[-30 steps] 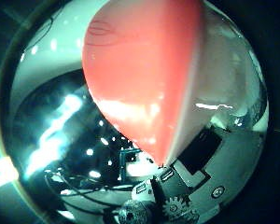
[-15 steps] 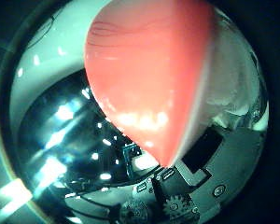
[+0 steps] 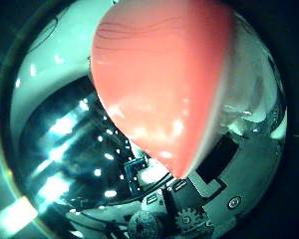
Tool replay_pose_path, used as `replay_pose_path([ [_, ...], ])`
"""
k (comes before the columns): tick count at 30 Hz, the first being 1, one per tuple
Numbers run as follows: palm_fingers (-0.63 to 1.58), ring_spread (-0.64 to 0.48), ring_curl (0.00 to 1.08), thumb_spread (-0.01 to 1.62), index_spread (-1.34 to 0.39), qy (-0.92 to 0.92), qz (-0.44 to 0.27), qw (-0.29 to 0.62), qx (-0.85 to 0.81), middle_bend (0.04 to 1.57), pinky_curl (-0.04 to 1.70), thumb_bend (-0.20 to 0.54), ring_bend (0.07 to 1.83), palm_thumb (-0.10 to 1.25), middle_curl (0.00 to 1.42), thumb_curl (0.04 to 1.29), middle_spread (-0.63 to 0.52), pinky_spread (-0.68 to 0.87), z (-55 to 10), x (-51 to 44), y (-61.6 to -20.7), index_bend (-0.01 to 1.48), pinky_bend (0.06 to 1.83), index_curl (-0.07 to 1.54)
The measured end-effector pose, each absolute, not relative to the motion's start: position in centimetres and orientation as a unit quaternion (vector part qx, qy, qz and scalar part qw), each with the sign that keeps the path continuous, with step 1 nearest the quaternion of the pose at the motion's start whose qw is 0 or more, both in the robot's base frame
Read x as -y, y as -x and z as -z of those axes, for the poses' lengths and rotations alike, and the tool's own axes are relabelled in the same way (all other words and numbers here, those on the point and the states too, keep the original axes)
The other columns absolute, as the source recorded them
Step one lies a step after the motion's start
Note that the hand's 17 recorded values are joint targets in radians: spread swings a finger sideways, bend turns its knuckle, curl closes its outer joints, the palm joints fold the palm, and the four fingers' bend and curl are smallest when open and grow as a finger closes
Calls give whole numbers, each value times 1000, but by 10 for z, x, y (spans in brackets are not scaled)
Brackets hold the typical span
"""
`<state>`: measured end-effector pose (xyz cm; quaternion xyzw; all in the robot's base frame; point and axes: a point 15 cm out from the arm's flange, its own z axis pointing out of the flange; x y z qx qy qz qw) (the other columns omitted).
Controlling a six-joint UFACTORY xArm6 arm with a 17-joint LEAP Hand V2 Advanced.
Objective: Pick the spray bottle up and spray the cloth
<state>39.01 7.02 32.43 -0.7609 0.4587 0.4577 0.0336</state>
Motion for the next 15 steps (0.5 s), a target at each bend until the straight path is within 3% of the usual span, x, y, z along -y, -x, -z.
replay_pose_path([
  [15, 1101, -221, 811, 1364, -253, 761, -456, 36, -461, 1297, 1420, -7, 1376, 957, 891, 489, -180, -202, -322, -78, -394, 1138, 1058, 854],
])
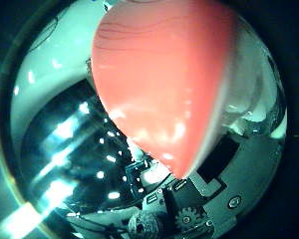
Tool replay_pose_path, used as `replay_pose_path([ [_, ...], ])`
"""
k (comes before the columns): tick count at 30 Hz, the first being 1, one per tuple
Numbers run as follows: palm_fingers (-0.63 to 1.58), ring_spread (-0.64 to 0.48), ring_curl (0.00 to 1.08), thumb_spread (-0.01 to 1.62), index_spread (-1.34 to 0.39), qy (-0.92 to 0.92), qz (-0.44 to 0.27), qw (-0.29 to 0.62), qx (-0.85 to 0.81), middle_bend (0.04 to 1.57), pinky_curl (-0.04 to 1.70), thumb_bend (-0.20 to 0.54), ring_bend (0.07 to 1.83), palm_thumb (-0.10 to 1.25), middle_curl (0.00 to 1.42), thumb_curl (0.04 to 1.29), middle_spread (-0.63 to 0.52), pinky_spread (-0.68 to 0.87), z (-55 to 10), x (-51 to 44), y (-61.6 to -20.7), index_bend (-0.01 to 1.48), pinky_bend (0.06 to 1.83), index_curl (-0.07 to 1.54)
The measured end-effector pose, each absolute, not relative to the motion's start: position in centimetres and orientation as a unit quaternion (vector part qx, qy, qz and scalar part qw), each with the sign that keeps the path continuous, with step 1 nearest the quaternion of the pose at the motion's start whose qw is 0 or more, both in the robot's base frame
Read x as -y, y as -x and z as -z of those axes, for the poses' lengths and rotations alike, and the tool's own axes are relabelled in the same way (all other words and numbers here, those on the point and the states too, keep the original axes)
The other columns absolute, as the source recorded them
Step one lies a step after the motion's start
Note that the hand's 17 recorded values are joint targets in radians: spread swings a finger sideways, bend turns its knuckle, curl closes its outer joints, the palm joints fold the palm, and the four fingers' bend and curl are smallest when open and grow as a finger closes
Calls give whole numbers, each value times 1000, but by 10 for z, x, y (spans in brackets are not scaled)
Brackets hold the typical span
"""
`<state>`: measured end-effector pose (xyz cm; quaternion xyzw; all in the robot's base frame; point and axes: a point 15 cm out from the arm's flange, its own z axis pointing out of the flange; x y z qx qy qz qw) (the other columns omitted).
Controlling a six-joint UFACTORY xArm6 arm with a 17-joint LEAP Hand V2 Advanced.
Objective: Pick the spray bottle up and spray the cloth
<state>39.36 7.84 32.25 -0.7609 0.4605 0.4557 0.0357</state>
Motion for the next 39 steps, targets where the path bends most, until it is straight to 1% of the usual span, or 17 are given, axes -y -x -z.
replay_pose_path([
  [8, 1101, -221, 811, 1363, -253, 762, -457, 34, -457, 1297, 1420, -8, 1376, 953, 891, 489, -180, -202, -323, -81, -392, 1139, 1058, 852],
  [15, 1101, -221, 811, 1364, -253, 753, -459, 38, -470, 1292, 1420, -6, 1377, 954, 888, 493, -179, -201, -299, -79, -406, 1140, 1059, 851],
  [17, 1101, -221, 811, 1364, -253, 752, -460, 46, -470, 1292, 1420, -7, 1377, 956, 887, 492, -179, -201, -300, -80, -408, 1140, 1058, 851],
  [25, 1101, -221, 810, 1364, -252, 750, -456, 153, -454, 1294, 1420, -7, 1377, 957, 885, 490, -179, -201, -358, -103, -418, 1140, 1058, 850],
  [33, 1093, -224, 816, 1364, -247, 750, -430, 266, -426, 1289, 1419, -7, 1377, 957, 891, 489, -182, -200, -420, -129, -432, 1140, 1064, 853],
  [39, 1092, -224, 819, 1364, -245, 742, -396, 347, -416, 1288, 1428, -7, 1377, 957, 896, 488, -183, -200, -458, -153, -455, 1140, 1062, 854],
])
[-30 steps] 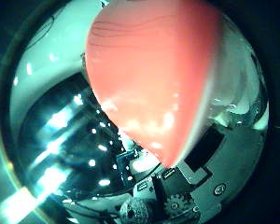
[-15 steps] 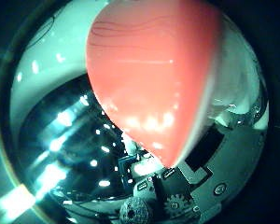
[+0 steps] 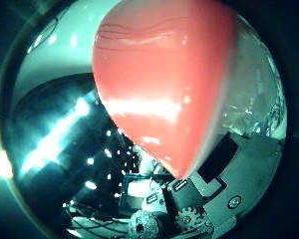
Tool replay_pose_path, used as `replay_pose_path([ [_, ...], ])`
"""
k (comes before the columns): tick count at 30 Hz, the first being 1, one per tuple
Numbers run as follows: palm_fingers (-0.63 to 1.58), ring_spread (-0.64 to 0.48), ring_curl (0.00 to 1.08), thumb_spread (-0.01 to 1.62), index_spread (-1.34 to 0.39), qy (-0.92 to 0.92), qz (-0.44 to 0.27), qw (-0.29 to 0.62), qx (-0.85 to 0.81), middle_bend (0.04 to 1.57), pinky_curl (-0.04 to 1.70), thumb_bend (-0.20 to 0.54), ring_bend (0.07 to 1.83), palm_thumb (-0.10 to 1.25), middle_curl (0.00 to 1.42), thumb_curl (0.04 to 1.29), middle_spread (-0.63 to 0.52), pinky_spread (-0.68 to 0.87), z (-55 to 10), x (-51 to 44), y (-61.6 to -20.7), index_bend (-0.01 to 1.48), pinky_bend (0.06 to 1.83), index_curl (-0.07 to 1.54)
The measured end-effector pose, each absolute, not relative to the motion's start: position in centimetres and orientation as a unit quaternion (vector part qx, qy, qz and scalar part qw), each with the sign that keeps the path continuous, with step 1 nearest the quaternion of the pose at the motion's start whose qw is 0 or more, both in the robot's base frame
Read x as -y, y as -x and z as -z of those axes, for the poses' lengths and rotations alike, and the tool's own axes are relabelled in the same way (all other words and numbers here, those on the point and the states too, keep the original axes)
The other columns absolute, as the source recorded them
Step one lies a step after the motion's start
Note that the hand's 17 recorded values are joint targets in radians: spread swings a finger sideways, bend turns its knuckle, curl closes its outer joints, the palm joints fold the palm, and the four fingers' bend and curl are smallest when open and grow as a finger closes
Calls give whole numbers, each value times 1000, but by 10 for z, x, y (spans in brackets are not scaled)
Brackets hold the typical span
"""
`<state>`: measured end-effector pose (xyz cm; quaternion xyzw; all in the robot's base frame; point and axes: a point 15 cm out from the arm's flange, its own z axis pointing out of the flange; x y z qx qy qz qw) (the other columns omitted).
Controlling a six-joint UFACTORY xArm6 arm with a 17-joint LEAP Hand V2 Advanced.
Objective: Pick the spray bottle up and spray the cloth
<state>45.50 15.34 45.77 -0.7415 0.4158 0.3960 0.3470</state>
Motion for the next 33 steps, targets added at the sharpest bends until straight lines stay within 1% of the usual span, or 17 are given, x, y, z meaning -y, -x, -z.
replay_pose_path([
  [3, 1092, -226, 821, 1364, -244, 741, -374, 384, -403, 1291, 1433, -7, 1372, 957, 894, 488, -182, -200, -473, -169, -467, 1140, 1059, 855],
  [6, 1093, -227, 823, 1371, -244, 752, -356, 403, -381, 1291, 1438, -7, 1370, 954, 892, 485, -182, -200, -477, -196, -470, 1140, 1057, 855],
  [15, 1086, -227, 823, 1376, -249, 747, -342, 454, -346, 1291, 1447, -6, 1367, 954, 896, 482, -183, -204, -459, -266, -474, 1129, 1048, 865],
  [23, 1088, -228, 824, 1376, -251, 752, -321, 473, -327, 1289, 1450, -6, 1365, 954, 900, 481, -184, -206, -439, -318, -477, 1124, 1045, 871],
  [25, 1090, -227, 824, 1376, -251, 756, -322, 472, -322, 1290, 1451, -6, 1364, 954, 897, 481, -183, -207, -435, -332, -474, 1122, 1044, 872],
  [30, 1089, -229, 826, 1376, -252, 756, -318, 467, -331, 1292, 1452, -8, 1361, 951, 895, 481, -182, -208, -409, -347, -486, 1120, 1043, 875],
  [33, 1087, -231, 829, 1367, -253, 757, -331, 458, -329, 1295, 1453, -8, 1357, 945, 893, 482, -182, -208, -392, -361, -486, 1121, 1044, 876],
])
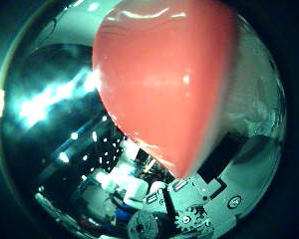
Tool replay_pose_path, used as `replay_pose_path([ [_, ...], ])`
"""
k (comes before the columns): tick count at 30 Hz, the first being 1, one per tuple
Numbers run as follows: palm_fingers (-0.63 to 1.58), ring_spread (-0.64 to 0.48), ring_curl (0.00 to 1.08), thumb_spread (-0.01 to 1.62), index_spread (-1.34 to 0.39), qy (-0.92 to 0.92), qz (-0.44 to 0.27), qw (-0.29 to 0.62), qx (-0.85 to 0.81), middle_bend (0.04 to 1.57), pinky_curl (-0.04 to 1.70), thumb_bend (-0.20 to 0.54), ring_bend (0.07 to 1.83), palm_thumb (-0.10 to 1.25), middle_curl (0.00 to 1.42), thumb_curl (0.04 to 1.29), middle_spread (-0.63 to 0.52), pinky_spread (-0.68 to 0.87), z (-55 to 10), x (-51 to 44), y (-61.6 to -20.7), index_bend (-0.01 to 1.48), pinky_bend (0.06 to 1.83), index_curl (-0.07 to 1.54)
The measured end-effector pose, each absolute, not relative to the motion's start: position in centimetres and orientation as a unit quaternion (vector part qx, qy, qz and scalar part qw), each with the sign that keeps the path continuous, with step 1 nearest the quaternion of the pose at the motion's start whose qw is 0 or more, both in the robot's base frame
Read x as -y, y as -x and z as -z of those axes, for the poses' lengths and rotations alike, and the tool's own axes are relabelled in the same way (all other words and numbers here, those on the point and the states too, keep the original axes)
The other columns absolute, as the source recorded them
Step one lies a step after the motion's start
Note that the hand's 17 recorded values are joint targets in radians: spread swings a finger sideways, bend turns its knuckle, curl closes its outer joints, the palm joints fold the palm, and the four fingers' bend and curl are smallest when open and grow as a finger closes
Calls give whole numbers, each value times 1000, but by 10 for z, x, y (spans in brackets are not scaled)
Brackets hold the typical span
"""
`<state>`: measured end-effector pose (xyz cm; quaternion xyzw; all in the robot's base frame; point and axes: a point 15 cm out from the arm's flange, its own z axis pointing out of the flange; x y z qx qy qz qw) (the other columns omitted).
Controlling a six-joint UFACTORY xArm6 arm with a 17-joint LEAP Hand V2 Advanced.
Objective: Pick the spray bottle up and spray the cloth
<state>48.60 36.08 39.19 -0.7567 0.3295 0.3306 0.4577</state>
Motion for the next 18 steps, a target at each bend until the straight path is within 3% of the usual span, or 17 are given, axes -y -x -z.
replay_pose_path([
  [18, 1086, -236, 843, 1333, -258, 751, -367, 448, -317, 1299, 1453, -9, 1349, 925, 887, 491, -180, -211, -337, -432, -495, 1108, 1045, 891],
])
